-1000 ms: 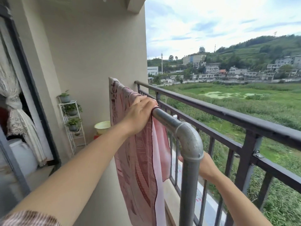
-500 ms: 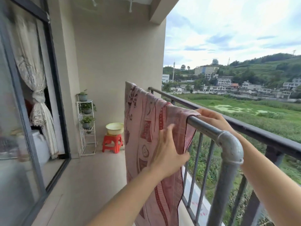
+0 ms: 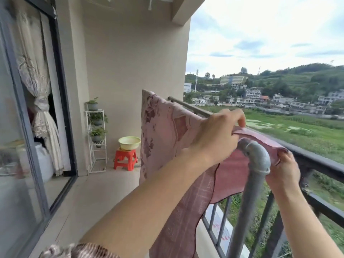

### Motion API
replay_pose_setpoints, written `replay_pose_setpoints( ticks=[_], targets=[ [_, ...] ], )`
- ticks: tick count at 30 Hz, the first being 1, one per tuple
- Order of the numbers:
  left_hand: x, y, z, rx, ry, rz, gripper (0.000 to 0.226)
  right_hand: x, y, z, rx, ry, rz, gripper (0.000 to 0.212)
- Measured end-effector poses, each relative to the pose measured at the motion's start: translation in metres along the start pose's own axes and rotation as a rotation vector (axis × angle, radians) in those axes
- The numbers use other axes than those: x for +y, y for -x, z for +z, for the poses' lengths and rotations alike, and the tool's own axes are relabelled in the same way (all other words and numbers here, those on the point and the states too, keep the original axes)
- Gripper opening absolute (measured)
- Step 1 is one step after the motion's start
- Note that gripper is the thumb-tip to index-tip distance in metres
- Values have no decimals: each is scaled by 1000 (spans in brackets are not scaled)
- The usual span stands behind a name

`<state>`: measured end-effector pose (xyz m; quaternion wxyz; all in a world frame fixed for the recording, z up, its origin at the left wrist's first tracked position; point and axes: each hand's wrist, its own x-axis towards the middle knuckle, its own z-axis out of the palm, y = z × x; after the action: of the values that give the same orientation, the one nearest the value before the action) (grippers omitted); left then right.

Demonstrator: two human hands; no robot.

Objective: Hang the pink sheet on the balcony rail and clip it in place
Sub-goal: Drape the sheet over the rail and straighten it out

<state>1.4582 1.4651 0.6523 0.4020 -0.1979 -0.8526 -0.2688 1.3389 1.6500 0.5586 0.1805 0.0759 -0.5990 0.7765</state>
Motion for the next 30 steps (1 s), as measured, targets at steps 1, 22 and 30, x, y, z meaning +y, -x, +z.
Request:
replay_pose_setpoints(
  ticks=[1, 22, 30],
  targets=[
    [-4, 7, 2, 10, 15, -30, 12, 16, 1, -9, -16, -1, 66, 36],
    [-86, 75, -49, 144, -41, -446, 25, -40, 22, 41, -401, 111, 66, 39],
    [-3, 59, -22, 92, 121, -134, 15, -1, 19, -21, 247, -29, 81, 23]
  ],
)
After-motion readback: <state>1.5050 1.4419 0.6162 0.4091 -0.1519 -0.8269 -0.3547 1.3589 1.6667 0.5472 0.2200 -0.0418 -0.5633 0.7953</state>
